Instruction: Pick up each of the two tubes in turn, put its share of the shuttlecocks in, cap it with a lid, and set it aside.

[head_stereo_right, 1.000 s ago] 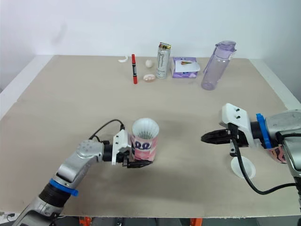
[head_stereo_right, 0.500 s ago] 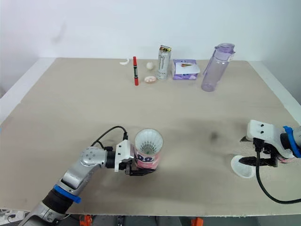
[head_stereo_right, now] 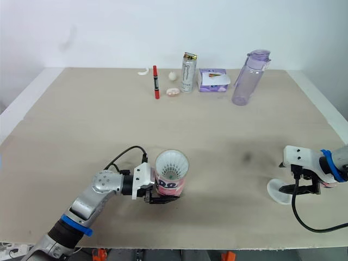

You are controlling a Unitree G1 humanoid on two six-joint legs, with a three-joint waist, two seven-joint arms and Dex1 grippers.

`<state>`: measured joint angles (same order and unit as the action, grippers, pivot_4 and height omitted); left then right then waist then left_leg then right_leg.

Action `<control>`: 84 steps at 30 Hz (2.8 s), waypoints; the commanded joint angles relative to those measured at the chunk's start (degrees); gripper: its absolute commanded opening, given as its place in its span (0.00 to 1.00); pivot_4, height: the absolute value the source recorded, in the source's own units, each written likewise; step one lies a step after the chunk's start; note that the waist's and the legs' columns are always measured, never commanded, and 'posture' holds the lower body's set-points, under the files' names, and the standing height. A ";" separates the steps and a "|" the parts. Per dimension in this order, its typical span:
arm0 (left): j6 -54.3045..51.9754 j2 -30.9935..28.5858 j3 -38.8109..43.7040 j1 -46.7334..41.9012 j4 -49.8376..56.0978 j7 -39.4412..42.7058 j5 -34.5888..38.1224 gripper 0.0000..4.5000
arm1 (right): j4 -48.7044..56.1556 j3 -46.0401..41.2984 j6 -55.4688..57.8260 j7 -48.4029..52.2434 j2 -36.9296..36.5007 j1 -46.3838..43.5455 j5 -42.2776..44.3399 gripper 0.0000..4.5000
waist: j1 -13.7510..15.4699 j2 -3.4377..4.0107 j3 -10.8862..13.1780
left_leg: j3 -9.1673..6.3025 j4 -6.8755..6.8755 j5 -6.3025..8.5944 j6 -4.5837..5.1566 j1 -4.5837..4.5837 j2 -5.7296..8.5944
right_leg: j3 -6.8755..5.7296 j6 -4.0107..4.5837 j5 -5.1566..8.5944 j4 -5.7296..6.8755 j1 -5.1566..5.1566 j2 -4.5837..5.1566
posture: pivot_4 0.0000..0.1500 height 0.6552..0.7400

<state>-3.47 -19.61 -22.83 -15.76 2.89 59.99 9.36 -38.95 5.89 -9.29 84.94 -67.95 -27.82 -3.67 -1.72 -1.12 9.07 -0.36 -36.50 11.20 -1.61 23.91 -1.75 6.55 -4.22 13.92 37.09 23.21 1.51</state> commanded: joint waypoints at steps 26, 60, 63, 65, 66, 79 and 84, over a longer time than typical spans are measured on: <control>-1.55 -1.34 -0.06 -1.47 -6.01 -0.73 -0.87 0.74 | 32.57 -2.04 14.91 5.56 1.73 -8.70 13.15 0.02 | -1.00 0.40 0.08 | 0.06 -0.01 0.00 0.00 -0.77 0.05 | 0.17 -0.01 0.00 0.01 -0.74 0.01 | 1.00 1.00; -4.48 -0.76 0.44 -6.34 -11.92 -6.37 -4.26 0.74 | 42.09 12.52 9.83 7.50 23.84 -34.63 16.29 0.02 | -0.99 0.01 0.14 | -0.09 -0.04 -0.06 0.02 -0.63 0.00 | 0.00 0.23 -0.19 0.02 -0.34 -0.04 | 1.00 1.00; -4.62 -0.86 0.44 -6.31 -11.90 -6.40 -4.27 0.74 | 42.17 11.98 9.78 7.51 23.90 -35.67 16.80 0.02 | -1.00 0.01 0.14 | -0.09 -0.02 -0.06 0.02 -0.63 -0.01 | 0.00 0.25 -0.20 0.02 -0.33 -0.04 | 1.00 1.00; -4.74 -0.90 0.43 -6.31 -11.89 -6.41 -4.27 0.74 | 42.01 11.61 9.66 7.46 23.74 -36.39 17.08 0.02 | -1.00 0.01 0.14 | -0.10 -0.02 -0.06 0.02 -0.63 -0.02 | 0.00 0.26 -0.20 0.02 -0.31 -0.05 | 1.00 1.00; -4.78 -0.95 0.41 -6.34 -11.90 -6.41 -4.30 0.74 | 41.92 11.42 9.96 7.37 23.81 -37.16 17.19 0.02 | -1.00 0.01 0.14 | -0.10 -0.02 -0.06 0.02 -0.63 -0.02 | 0.00 0.27 -0.21 0.02 -0.30 -0.04 | 1.00 1.00; -4.77 -0.92 0.22 -6.86 -13.17 -6.28 -4.48 0.74 | 44.84 12.56 15.42 7.55 18.41 -38.66 20.32 0.02 | -1.01 -0.10 0.19 | -0.04 0.04 -0.05 0.01 -0.59 -0.03 | 0.01 0.29 -0.22 0.00 -0.07 0.04 | 1.00 1.00; -4.86 -0.80 0.21 -7.05 -13.45 -6.38 -4.50 0.74 | 45.82 13.33 15.47 7.55 18.73 -36.28 19.98 0.02 | -1.01 -0.13 0.20 | -0.01 0.05 -0.05 0.01 -0.59 -0.03 | 0.00 0.29 -0.21 -0.01 -0.04 0.07 | 1.00 1.00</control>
<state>-5.36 -18.74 -22.80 -23.39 -5.45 56.56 9.03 5.92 19.85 6.32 90.18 -49.14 -63.71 15.94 -2.73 -1.25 9.28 -0.37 -36.45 11.15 -1.61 23.32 -1.78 6.55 -3.93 13.70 37.07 23.19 1.59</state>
